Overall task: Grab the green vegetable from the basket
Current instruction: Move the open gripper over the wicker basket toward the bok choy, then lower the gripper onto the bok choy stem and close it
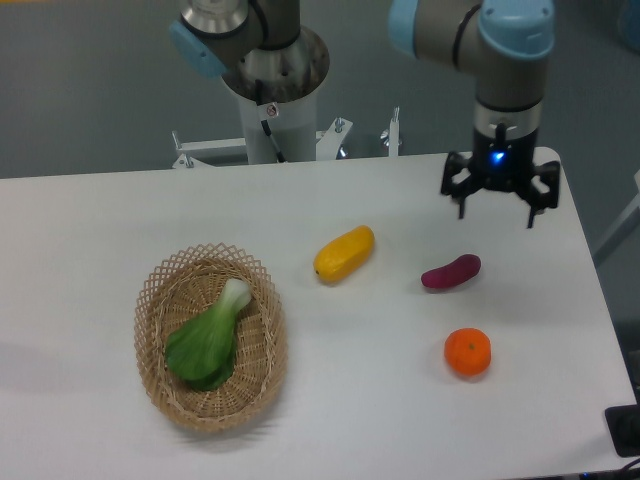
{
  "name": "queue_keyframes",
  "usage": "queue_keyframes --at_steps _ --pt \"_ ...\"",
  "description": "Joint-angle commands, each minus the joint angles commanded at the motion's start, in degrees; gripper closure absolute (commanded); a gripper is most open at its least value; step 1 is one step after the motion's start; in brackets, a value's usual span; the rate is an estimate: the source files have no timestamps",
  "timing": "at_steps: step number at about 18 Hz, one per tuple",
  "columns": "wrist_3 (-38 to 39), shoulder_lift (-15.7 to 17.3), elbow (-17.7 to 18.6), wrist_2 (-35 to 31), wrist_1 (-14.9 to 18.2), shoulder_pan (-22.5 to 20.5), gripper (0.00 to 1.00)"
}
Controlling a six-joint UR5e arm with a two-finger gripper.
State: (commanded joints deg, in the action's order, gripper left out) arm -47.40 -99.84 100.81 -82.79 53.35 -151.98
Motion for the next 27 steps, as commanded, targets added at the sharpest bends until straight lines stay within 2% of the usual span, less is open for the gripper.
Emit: queue_keyframes --at_steps 3,7,9,15,18,23,27 --pt "6.17 0.87 2.10 -0.27 -0.26 3.52 0.00" --pt "7.76 3.60 7.02 -0.27 -0.09 10.29 0.00" --pt "9.25 3.69 8.26 -0.27 -0.26 13.62 0.00" --pt "10.32 0.18 8.17 -0.36 -0.44 21.01 0.00" --pt "10.31 -2.80 8.26 -0.88 -0.44 23.56 0.00" --pt "10.49 -6.24 7.91 -2.73 -3.07 26.38 0.00" --pt "10.40 -8.17 7.83 -2.73 -3.25 27.78 0.00"
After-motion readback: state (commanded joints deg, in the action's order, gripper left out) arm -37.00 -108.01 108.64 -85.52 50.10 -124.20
